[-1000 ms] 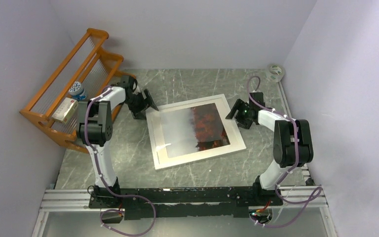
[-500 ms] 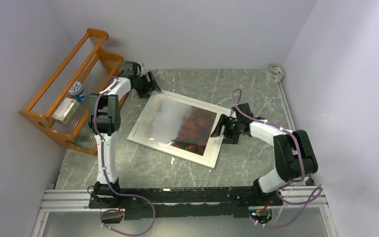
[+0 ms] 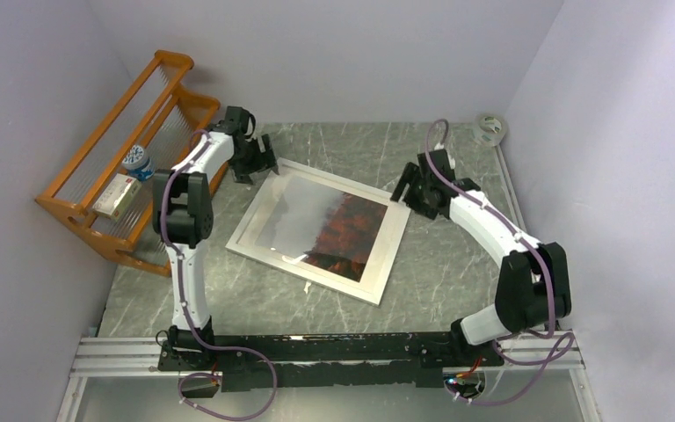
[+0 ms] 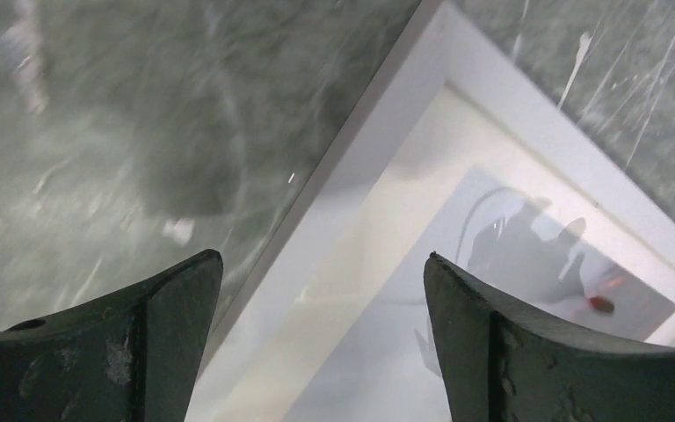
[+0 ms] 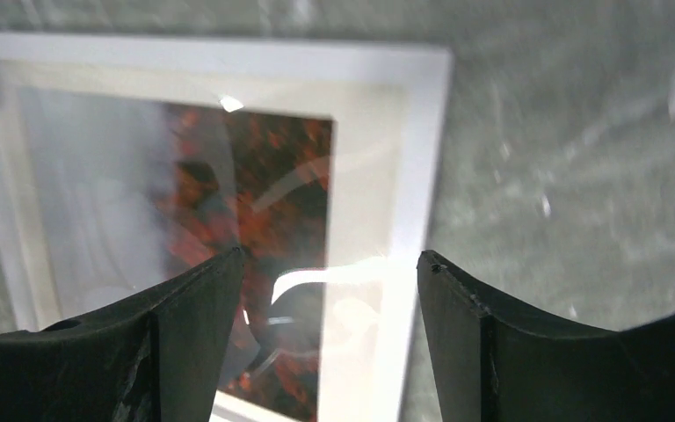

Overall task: Put the photo into the frame
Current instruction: Adjust the photo frame at the center of the board.

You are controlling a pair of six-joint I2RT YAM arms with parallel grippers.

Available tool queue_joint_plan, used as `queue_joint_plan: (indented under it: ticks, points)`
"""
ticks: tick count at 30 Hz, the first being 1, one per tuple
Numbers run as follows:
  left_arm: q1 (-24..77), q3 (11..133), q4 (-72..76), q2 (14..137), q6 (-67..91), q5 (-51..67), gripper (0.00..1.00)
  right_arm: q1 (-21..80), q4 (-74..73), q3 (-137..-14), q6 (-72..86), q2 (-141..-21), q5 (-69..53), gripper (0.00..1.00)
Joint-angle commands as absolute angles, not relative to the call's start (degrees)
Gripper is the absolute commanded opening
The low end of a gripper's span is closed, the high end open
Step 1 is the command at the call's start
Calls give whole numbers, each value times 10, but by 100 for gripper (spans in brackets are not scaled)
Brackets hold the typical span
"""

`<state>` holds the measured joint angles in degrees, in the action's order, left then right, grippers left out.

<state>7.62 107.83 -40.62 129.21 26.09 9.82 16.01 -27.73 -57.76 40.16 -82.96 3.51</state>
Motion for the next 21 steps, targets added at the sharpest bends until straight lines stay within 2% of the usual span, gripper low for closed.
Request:
queue_joint_plan:
  ticks: [1, 11, 16, 21]
  points:
    - [69, 1031, -471, 1176, 264, 73, 89, 161, -228, -666, 335, -890, 29, 76]
    - [73, 723, -453, 940, 382, 123, 85, 159, -253, -907, 264, -1116, -87, 75]
    - [90, 617, -447, 889, 397, 131, 86, 159, -274, -989, 255, -1192, -116, 75]
    - [100, 524, -406, 876, 405, 160, 85, 157, -274, -1021, 253, -1250, -153, 75]
